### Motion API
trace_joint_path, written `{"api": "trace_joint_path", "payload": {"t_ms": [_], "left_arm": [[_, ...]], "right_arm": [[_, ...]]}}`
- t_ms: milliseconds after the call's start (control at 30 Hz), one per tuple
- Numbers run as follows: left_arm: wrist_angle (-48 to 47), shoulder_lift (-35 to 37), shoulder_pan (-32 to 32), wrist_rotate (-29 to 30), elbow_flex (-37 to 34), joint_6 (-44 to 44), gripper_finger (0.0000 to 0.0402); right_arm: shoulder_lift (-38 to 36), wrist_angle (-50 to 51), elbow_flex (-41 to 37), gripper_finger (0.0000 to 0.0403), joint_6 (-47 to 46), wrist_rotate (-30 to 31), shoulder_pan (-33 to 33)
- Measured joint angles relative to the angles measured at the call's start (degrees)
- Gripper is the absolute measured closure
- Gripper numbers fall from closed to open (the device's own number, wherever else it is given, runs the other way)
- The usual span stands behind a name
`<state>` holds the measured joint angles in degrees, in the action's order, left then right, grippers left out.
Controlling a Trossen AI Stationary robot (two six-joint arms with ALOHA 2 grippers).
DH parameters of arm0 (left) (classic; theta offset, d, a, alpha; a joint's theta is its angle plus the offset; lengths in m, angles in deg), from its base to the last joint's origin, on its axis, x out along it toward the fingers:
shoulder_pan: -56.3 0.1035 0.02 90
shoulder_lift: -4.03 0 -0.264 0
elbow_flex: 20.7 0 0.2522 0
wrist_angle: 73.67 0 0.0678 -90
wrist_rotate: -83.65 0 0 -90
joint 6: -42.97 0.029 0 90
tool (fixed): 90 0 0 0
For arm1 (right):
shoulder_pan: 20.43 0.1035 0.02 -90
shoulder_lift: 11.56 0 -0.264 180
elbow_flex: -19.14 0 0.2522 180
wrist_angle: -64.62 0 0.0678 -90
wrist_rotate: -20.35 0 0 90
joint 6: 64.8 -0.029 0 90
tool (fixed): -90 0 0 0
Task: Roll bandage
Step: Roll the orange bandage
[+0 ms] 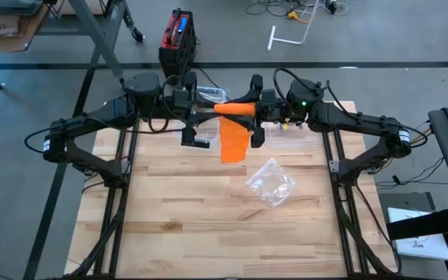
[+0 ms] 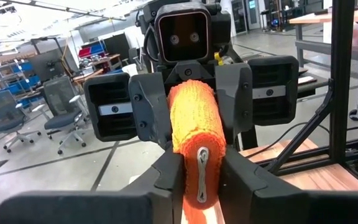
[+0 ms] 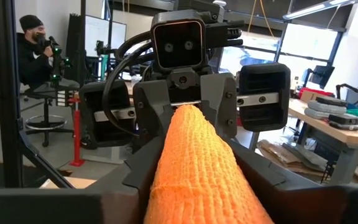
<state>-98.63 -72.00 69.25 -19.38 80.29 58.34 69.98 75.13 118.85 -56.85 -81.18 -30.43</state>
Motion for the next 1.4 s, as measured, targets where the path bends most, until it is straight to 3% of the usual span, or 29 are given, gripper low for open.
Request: {"api": "trace_joint_path", "payload": {"t_ms": [900, 1400], "left_arm": [[0.0, 0.1, 0.0, 0.0, 0.0, 0.6, 0.0325], [1.6, 0.1, 0.0, 0.0, 0.0, 2.2, 0.0335]], "right_arm": [[0.0, 0.0, 0.0, 0.0250, 0.1, 0.0, 0.0], [-0.2, -0.2, 0.0, 0.0256, -7.9, 0.0, 0.0]]}}
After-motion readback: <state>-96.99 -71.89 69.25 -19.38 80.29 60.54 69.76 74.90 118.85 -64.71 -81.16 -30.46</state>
